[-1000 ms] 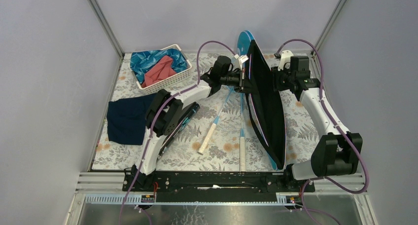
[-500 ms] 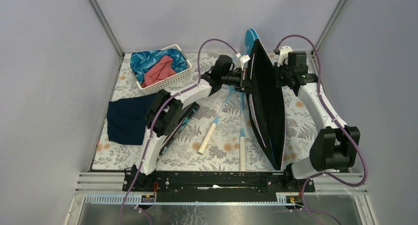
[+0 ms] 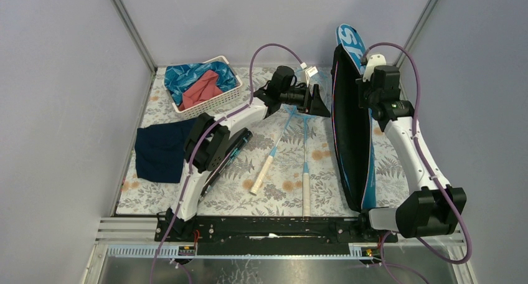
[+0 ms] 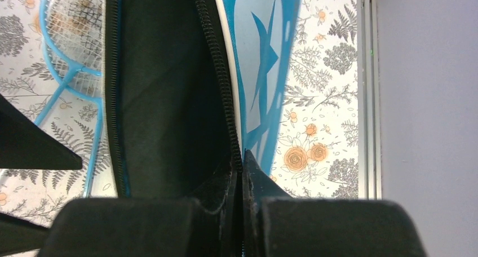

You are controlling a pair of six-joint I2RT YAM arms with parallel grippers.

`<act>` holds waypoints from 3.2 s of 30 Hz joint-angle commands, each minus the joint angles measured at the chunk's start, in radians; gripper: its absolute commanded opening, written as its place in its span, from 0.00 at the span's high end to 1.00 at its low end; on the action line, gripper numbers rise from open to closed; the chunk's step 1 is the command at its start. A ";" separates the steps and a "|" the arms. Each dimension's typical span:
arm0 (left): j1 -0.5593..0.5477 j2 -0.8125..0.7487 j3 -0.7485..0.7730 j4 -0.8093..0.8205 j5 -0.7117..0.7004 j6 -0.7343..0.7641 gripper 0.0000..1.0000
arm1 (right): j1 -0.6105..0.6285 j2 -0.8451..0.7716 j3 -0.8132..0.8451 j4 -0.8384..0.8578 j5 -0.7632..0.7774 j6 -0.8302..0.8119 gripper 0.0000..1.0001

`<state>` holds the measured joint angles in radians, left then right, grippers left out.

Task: Pack up the badminton gear
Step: Adjust the racket bag at the center of the board, then pick up the racket from the center of the board.

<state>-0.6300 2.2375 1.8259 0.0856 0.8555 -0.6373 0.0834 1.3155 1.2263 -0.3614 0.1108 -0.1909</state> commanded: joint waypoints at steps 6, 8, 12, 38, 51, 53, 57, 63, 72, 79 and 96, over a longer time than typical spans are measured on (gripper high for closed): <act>0.072 -0.130 -0.141 -0.175 -0.072 0.271 0.17 | 0.006 -0.024 -0.121 0.161 0.050 0.035 1.00; 0.091 -0.162 -0.161 -0.250 -0.163 0.382 0.16 | 0.005 -0.028 -0.145 0.182 0.043 0.043 1.00; 0.096 -0.184 -0.152 -0.388 -0.367 0.591 0.15 | 0.005 -0.029 -0.174 0.200 0.024 0.050 1.00; 0.025 0.131 0.081 -0.571 -0.697 0.644 0.46 | 0.004 -0.043 -0.209 0.205 -0.038 0.042 1.00; 0.004 0.205 0.162 -0.597 -0.816 0.614 0.75 | 0.002 -0.039 -0.209 0.201 -0.054 0.042 1.00; 0.004 0.203 0.159 -0.598 -0.827 0.616 0.80 | 0.002 -0.038 -0.209 0.201 -0.057 0.042 1.00; 0.011 0.175 0.145 -0.598 -0.820 0.613 0.92 | 0.003 -0.035 -0.206 0.200 -0.056 0.041 1.00; 0.033 0.102 0.139 -0.608 -0.784 0.582 1.00 | 0.002 -0.039 -0.184 0.189 0.003 0.049 1.00; 0.069 -0.012 0.103 -0.608 -0.698 0.494 1.00 | -0.013 -0.051 -0.129 0.164 0.087 0.037 1.00; 0.093 -0.135 0.037 -0.581 -0.640 0.464 1.00 | -0.018 -0.038 -0.083 0.139 0.119 0.018 1.00; 0.078 -0.440 -0.158 -0.553 -0.705 0.572 1.00 | -0.021 0.049 -0.011 0.127 0.108 0.068 1.00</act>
<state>-0.5388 1.8767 1.6817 -0.5266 0.1944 -0.1291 0.0689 1.3468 1.1488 -0.2611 0.2012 -0.1513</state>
